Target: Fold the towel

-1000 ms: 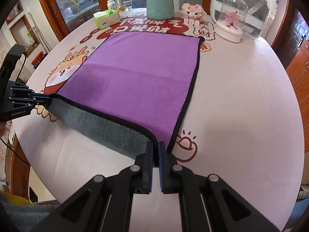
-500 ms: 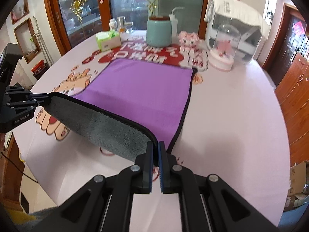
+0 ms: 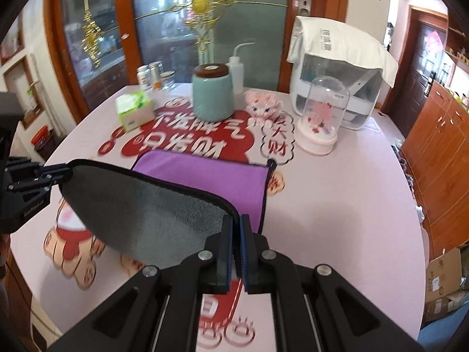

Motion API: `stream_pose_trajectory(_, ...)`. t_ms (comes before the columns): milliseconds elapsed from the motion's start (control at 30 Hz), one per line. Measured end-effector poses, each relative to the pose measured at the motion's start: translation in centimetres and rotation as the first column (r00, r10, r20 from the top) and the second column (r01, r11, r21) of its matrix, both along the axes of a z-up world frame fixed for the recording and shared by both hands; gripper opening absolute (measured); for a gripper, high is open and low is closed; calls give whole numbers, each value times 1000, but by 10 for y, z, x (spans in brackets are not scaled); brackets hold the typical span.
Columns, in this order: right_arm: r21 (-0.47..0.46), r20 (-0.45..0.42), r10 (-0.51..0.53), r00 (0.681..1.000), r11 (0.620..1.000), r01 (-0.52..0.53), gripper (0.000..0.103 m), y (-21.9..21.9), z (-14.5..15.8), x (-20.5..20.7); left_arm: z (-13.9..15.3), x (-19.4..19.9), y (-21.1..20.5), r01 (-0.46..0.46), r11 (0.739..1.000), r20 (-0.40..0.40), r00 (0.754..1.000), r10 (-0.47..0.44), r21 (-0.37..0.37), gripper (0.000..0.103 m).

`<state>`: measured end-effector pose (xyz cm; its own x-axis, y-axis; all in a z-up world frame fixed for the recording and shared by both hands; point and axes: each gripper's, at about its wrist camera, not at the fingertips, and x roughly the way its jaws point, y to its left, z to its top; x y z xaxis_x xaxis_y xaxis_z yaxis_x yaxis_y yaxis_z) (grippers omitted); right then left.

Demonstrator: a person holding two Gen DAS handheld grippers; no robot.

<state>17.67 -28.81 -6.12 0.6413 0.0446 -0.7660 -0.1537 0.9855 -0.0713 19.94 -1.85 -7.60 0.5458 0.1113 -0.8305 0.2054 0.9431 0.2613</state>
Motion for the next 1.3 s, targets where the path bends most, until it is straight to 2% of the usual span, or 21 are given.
stream_pose_trajectory(200, 31, -8, -71, 997, 997, 71, 5, -7, -7, 59, -8, 55, 3, -7, 1000, -6, 1000, 6, -20, 4)
stream_pose_trajectory(367, 58, -43, -117, 992, 991, 120, 5, -10, -28, 98, -32, 102, 3, -31, 998, -46, 999, 29, -46, 4)
stream_pose_trajectory(600, 55, -103, -171, 980, 983, 177, 5, -17, -63, 138, -72, 143, -3, -51, 997, -90, 995, 46, -53, 4)
stream_pose_trajectory(900, 43, -144, -196, 970, 978, 204, 5, -27, -93, 161, -103, 161, -13, -65, 997, -121, 991, 59, -42, 4)
stream_pose_trajectory(1300, 5, -169, -199, 965, 979, 203, 5, -22, -115, 173, -120, 168, -13, -98, 995, -136, 986, 94, -19, 8)
